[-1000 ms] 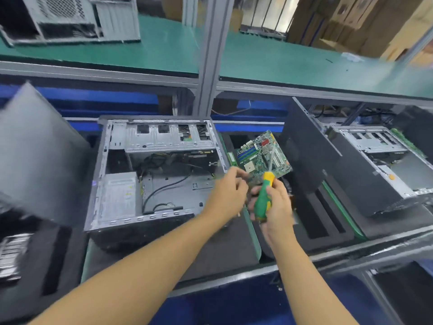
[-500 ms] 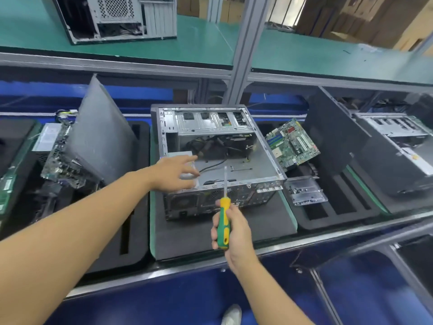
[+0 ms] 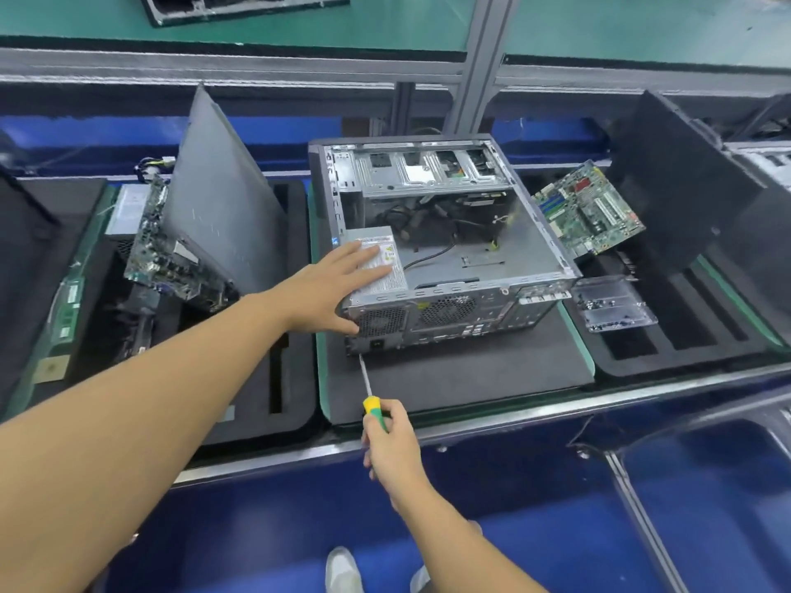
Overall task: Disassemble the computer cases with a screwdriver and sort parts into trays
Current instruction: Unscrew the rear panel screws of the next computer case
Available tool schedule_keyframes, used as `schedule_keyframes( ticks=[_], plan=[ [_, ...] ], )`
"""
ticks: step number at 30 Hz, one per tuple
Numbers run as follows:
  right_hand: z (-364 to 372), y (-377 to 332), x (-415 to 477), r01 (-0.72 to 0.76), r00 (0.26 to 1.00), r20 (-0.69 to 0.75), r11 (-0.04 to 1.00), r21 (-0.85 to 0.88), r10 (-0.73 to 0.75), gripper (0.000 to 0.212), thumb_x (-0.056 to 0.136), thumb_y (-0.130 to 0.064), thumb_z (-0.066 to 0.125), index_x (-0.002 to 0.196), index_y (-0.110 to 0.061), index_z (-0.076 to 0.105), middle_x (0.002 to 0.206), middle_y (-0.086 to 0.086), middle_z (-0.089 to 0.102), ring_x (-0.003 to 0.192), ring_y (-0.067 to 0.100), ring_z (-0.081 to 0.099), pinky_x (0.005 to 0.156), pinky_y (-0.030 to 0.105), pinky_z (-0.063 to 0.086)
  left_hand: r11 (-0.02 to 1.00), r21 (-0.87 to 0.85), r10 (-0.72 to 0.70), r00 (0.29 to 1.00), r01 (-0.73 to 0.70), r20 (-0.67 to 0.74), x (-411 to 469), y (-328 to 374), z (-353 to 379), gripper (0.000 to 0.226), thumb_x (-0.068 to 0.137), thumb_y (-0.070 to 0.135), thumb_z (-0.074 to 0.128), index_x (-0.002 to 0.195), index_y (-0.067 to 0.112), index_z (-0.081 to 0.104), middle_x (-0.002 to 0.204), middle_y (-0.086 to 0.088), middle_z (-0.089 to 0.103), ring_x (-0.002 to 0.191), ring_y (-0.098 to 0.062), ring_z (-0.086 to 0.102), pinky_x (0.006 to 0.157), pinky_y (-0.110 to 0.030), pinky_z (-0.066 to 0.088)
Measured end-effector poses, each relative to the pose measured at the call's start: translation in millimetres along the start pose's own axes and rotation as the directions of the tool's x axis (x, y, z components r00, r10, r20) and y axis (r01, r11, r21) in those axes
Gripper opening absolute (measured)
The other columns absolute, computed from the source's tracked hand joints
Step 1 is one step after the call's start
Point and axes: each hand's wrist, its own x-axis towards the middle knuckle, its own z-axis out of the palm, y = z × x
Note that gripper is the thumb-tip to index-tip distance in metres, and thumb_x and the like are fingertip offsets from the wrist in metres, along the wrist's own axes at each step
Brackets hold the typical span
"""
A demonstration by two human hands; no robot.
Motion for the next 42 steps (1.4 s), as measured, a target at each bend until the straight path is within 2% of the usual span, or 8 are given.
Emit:
schedule_keyframes(
  ticks=[6, 14, 20, 23, 26, 30, 42],
  plan=[
    [2, 2, 10, 0.036, 0.999, -0.029, 0.998, 0.042, -0.034, 0.012, 0.099, -0.026, 0.050, 0.104, -0.034, 0.058, 0.072, -0.002, 0.055, 0.051, 0.013, 0.040, 0.042, 0.025, 0.033, 0.999, -0.043, -0.017, 1.000, 0.016, -0.025, 1, 1, 2, 0.107, 0.079, 0.045, 0.079, 0.155, 0.047, 0.004, 0.165, 0.017, -0.008, 0.152, -0.011, -0.015, 0.115, -0.059, 0.030],
    [7, 1, 7, 0.047, 0.999, -0.007, 0.998, 0.051, -0.047, 0.010, 0.101, -0.027, 0.050, 0.105, -0.031, 0.057, 0.072, -0.002, 0.056, 0.050, 0.012, 0.041, 0.042, 0.025, 0.034, 0.996, -0.081, -0.039, 0.999, 0.037, -0.023, 2, 4, 1, 0.105, 0.078, 0.042, 0.081, 0.155, 0.046, 0.009, 0.164, 0.018, -0.006, 0.151, -0.009, -0.014, 0.115, -0.061, 0.029],
    [7, -2, 7, 0.004, 1.000, -0.007, 0.997, 0.075, -0.003, 0.013, 0.100, -0.026, 0.048, 0.107, -0.032, 0.058, 0.074, -0.002, 0.057, 0.050, 0.010, 0.043, 0.042, 0.025, 0.034, 0.995, -0.088, -0.041, 0.999, 0.038, -0.034, 2, 5, 3, 0.105, 0.078, 0.040, 0.082, 0.155, 0.046, 0.010, 0.165, 0.017, -0.004, 0.151, -0.010, -0.014, 0.115, -0.061, 0.029],
    [8, -3, 9, -0.050, 0.999, 0.009, 0.992, 0.118, 0.050, 0.011, 0.101, -0.031, 0.050, 0.108, -0.029, 0.059, 0.073, -0.002, 0.057, 0.049, 0.012, 0.043, 0.042, 0.025, 0.032, 0.995, -0.097, -0.037, 0.998, 0.033, -0.043, 2, 6, 2, 0.104, 0.078, 0.039, 0.082, 0.156, 0.043, 0.012, 0.166, 0.014, -0.003, 0.152, -0.012, -0.012, 0.118, -0.057, 0.025],
    [5, -2, 12, -0.110, 0.994, 0.044, 0.978, 0.178, 0.104, 0.016, 0.100, -0.035, 0.051, 0.105, -0.024, 0.061, 0.074, -0.001, 0.057, 0.049, 0.014, 0.044, 0.042, 0.024, 0.033, 0.993, -0.114, -0.024, 0.998, 0.017, -0.053, 2, 7, 1, 0.103, 0.079, 0.036, 0.082, 0.157, 0.039, 0.015, 0.166, 0.010, -0.001, 0.152, -0.013, -0.011, 0.124, -0.046, 0.013],
    [1, 2, 15, -0.151, 0.987, 0.087, 0.960, 0.235, 0.134, 0.022, 0.097, -0.027, 0.048, 0.105, -0.023, 0.068, 0.074, 0.001, 0.058, 0.049, 0.013, 0.045, 0.043, 0.024, 0.033, 0.991, -0.134, -0.019, 0.998, 0.011, -0.062, 1, 8, 2, 0.102, 0.079, 0.034, 0.083, 0.157, 0.038, 0.017, 0.166, 0.009, 0.000, 0.152, -0.013, -0.011, 0.123, -0.038, 0.007],
    [2, 9, 19, -0.134, 0.989, 0.086, 0.959, 0.249, 0.116, 0.022, 0.098, -0.027, 0.048, 0.107, -0.024, 0.069, 0.071, 0.001, 0.055, 0.049, 0.013, 0.043, 0.044, 0.025, 0.030, 0.989, -0.145, -0.024, 0.998, 0.015, -0.061, 0, 9, 0, 0.101, 0.080, 0.032, 0.082, 0.157, 0.038, 0.017, 0.166, 0.009, 0.000, 0.152, -0.013, -0.012, 0.124, -0.039, 0.007]
  ],
)
